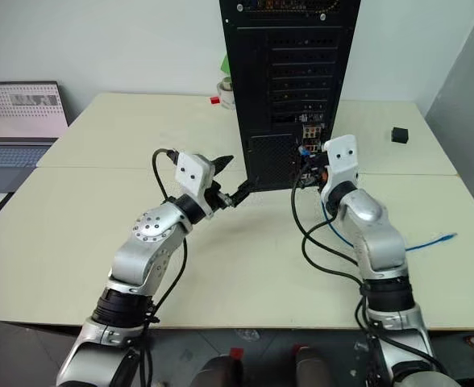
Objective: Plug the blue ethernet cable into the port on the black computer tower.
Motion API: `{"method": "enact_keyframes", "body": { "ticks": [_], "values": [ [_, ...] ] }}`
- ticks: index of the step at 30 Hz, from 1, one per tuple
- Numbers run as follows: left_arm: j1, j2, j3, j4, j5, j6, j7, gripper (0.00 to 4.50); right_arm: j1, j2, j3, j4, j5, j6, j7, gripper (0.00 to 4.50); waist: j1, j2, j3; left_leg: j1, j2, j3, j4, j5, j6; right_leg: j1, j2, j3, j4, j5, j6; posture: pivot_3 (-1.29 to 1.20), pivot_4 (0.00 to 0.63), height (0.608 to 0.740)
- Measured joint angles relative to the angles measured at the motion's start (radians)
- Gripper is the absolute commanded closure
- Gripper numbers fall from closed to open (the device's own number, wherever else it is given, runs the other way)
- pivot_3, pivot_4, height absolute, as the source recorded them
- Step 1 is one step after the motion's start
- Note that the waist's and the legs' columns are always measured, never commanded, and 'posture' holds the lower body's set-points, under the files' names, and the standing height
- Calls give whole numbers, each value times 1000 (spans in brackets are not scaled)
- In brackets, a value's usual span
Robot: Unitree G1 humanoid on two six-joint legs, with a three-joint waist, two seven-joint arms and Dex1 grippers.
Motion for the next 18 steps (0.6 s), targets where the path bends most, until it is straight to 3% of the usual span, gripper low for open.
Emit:
{"method": "enact_keyframes", "body": {
  "ticks": [18],
  "values": [
    [0, -39, 20, -42, 36, 73, 58, 538, -42, 80, -14, 157, -83, -85, -135, 4500, 1, 0, 0, 0, 0, 1, 0, 0, 0, 0, 0, 0, 0, 0, 0, 0, 150, 740]
  ]
}}
